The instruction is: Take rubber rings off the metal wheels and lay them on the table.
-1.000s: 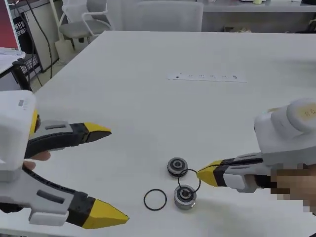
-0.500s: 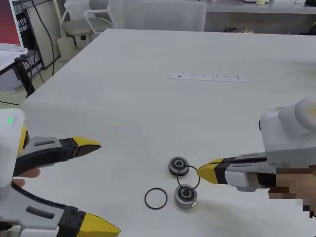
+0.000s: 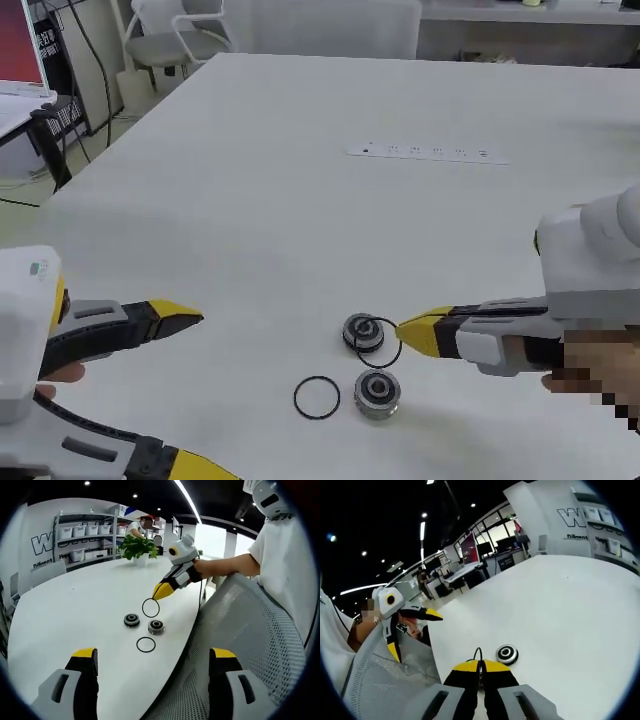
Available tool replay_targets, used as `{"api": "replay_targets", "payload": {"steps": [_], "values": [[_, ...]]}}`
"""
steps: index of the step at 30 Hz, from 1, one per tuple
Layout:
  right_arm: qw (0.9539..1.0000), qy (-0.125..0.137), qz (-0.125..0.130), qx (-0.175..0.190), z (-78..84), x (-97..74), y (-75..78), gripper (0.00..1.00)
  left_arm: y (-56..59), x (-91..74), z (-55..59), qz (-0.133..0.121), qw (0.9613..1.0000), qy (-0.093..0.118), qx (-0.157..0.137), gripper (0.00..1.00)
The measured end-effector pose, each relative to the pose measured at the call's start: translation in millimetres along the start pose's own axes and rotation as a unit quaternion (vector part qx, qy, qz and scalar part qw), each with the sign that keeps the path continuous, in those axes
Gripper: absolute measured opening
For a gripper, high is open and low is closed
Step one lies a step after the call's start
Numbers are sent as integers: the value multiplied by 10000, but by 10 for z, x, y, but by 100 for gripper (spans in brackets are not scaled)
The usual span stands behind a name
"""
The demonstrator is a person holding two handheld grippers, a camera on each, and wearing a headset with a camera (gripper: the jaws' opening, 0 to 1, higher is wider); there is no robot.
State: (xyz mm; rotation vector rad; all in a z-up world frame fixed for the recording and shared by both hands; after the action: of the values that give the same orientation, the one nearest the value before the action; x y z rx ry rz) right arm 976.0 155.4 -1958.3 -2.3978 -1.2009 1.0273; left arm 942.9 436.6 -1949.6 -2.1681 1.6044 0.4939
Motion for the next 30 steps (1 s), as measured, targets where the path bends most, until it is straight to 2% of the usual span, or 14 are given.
{"api": "replay_targets", "payload": {"steps": [6,15,24,30], "values": [[9999,110,-90,33,-40,12,-57,0,-4,5,14,-72,10000,-54,4,91],[9994,200,-266,66,-64,66,-145,0,5,12,16,-57,10000,-15,-72,91],[9980,214,-598,-40,-30,202,-269,0,3,12,17,-78,9999,25,-128,90],[9969,81,-734,-276,24,316,-346,0,6,12,14,-81,9999,38,-143,89]]}}
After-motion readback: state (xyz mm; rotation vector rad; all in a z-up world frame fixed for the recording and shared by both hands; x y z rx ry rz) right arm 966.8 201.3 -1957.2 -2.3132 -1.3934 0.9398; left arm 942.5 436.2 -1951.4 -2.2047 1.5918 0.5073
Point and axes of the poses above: the centre of the closed fingertips' face, and the gripper's own axes: x roughly forward along the fingers, y roughly to its right, z roughly out of its underside, the point moved 10 cm from there along -x, roughly backward along the fingers, and after that the axes turned 11 degrees about x, right-handed, at the moved point
